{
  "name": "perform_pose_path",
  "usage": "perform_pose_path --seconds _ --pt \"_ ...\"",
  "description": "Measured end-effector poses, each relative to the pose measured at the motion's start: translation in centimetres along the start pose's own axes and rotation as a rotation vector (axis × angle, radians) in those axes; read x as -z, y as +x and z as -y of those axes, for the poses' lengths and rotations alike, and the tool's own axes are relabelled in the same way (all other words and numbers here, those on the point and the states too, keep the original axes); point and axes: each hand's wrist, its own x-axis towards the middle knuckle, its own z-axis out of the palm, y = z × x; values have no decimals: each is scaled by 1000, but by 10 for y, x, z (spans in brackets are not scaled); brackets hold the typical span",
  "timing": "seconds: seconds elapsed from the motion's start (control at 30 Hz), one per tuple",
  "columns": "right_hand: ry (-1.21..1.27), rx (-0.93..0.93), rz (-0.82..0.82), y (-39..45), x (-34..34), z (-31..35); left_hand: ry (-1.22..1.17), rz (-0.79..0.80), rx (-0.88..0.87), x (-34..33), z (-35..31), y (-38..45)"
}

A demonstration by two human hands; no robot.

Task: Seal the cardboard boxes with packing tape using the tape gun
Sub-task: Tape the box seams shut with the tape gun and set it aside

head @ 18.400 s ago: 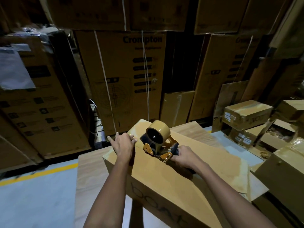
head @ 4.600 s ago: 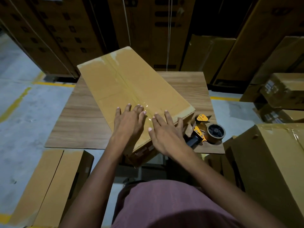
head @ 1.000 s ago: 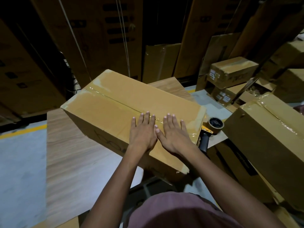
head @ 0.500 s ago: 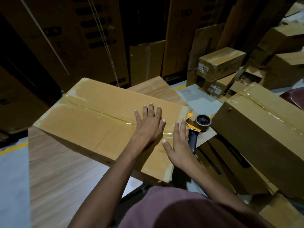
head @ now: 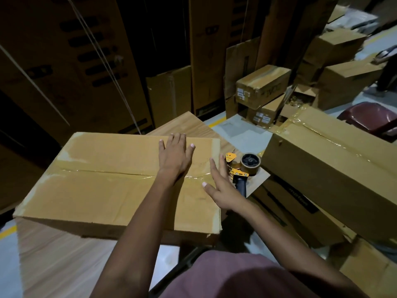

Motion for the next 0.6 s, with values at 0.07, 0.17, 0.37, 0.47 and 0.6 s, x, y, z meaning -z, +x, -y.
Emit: perform_pose_path --seconds 0.07,0.17,0.37,0.47,0.6 --pt "65 49 54 13 10 -3 15 -4 58 5 5 3" --pt "114 89 153 34 22 -1 47 -6 151 13 23 0" --pt "-107 25 217 59 26 31 32 -89 287 19 71 -31" --pt "-272 -161 131 32 8 56 30 -131 350 19 91 -52" --pt "-324 -261 55 -26 -35 59 36 -156 437 21 115 -78"
